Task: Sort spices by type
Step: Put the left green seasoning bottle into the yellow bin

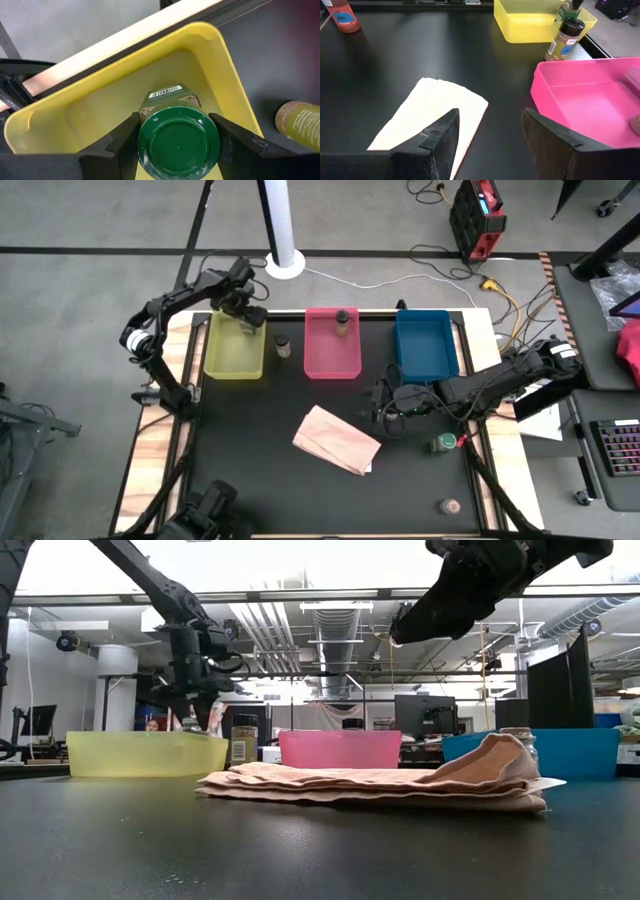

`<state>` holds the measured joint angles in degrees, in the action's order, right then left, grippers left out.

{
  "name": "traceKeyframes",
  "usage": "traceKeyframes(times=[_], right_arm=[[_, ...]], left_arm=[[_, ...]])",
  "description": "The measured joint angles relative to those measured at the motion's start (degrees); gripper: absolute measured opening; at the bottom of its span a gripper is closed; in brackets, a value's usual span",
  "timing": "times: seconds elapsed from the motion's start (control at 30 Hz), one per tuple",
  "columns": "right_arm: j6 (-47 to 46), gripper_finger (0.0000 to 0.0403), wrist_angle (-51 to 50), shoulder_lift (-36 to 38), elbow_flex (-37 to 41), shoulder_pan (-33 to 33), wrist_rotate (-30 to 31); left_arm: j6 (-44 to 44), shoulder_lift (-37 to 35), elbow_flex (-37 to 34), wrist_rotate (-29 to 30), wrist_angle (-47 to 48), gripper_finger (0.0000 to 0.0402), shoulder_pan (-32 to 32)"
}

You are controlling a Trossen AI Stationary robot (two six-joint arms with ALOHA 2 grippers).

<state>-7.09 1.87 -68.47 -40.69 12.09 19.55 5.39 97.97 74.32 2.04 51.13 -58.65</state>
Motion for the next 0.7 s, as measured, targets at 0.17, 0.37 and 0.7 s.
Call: traceKeyframes(times=[0.17,0.37,0.7], right_arm=[[0.00,0.0205,-0.08,0.00,0.00,0.01,0.00],[0.00,0.0205,-0.10,0.00,0.00,-0.01,0.00],[-0.57,0.0206,-0.11,0.00,0.00,0.01,-0.02]], left_arm=[[-0.15,0.00,0.00,0.17,-0.45,0.0187,0.00],[-0.20,0.00,0.00,0.27,-1.06,0.0232,0.00],[-1.07,-0.29,0.00,0.39,-1.02,0.0243,0.00]])
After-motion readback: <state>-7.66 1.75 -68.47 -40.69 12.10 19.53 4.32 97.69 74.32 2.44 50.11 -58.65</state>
